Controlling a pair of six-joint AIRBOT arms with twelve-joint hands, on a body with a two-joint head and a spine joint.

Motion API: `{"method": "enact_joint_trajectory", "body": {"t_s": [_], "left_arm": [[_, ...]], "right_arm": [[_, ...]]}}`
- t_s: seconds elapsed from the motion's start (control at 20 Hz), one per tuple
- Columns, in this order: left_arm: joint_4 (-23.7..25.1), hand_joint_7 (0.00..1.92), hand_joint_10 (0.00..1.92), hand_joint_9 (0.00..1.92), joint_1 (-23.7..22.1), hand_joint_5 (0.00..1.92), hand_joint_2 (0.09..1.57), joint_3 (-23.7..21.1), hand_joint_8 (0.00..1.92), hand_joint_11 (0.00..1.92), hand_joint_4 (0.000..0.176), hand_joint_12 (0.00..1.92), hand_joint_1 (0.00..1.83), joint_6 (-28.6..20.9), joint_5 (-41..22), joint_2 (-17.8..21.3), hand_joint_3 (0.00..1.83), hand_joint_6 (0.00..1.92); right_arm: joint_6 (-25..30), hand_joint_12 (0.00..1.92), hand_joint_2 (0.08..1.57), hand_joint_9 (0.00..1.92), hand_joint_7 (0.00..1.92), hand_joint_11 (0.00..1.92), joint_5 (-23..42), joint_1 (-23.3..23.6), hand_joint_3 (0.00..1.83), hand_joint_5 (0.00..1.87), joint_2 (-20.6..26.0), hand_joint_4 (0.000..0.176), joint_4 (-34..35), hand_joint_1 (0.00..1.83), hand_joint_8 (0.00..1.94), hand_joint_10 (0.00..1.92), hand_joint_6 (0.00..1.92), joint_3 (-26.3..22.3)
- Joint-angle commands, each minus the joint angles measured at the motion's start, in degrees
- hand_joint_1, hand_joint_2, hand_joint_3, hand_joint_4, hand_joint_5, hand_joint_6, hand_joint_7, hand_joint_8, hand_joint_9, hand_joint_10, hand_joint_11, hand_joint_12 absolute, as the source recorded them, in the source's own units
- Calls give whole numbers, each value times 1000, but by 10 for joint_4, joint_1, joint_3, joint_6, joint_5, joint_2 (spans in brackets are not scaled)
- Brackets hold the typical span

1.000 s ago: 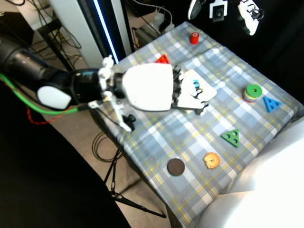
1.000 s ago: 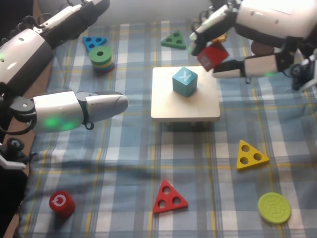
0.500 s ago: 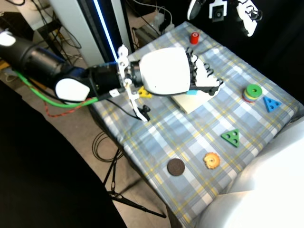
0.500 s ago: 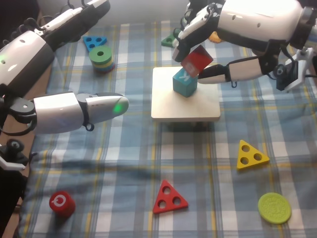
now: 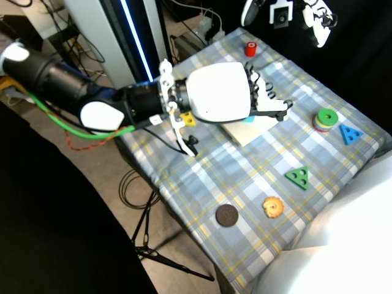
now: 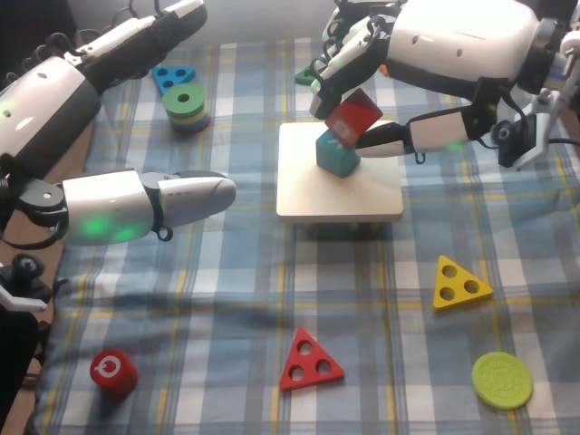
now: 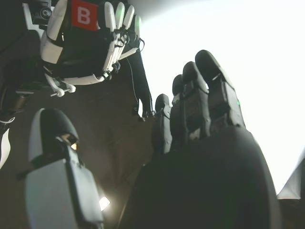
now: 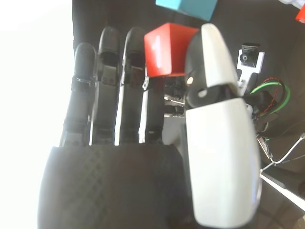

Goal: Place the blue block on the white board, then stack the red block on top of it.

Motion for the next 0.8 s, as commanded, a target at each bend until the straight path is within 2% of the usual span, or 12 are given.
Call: {"method": "enact_joint_trajectory", "body": {"t_s": [0.0,0.05,0.1,0.25,0.3,0.45,0.5,0.6,0.65,0.75], "left_arm": [[16,236,1,247,-8,198,890,3,2,0,136,750,786,-4,-63,0,0,2],[16,236,1,247,-8,198,890,3,2,0,136,750,786,-4,-63,0,0,2],[17,236,1,248,-8,193,890,3,0,0,144,746,787,-4,-63,0,0,0],[17,242,2,251,-8,196,884,3,2,0,142,725,788,-4,-62,0,0,1],[17,244,2,253,-8,197,884,3,2,0,136,731,796,-4,-62,0,0,1],[17,236,2,246,-8,191,889,3,1,0,140,711,791,-4,-62,0,0,0],[17,233,1,243,-8,190,890,3,0,0,136,702,792,-4,-62,0,0,0],[17,235,1,243,-8,191,893,3,1,0,139,717,787,-4,-62,0,1,0],[17,239,2,246,-8,194,891,3,2,0,133,726,793,-4,-62,0,0,1],[17,244,2,252,-8,198,899,4,2,0,132,724,789,-4,-62,0,2,1]], "right_arm": [[4,812,1076,705,871,209,54,10,1,1060,-4,0,24,1170,0,0,839,2],[4,812,1076,705,871,209,53,10,1,1060,-6,0,24,1170,0,0,839,3],[4,886,1074,695,863,178,52,10,1,1065,-7,0,23,1171,0,3,830,4],[4,931,1079,683,852,143,49,10,0,1055,-9,0,23,1168,0,5,849,6],[4,936,1079,688,853,150,49,10,0,1054,-10,0,22,1168,1,7,849,6],[4,939,1080,678,853,147,46,10,0,1052,-11,0,20,1169,1,2,852,7],[4,938,1081,672,851,140,44,10,1,1050,-12,0,20,1169,0,0,855,7],[4,1067,1088,662,849,42,42,10,0,1036,-12,0,20,1166,1,1,879,7],[4,1113,1085,663,852,8,41,10,0,1042,-12,0,19,1165,1,1,869,7],[4,1167,1083,673,852,0,41,10,0,1046,-12,0,18,1156,0,2,864,7]]}}
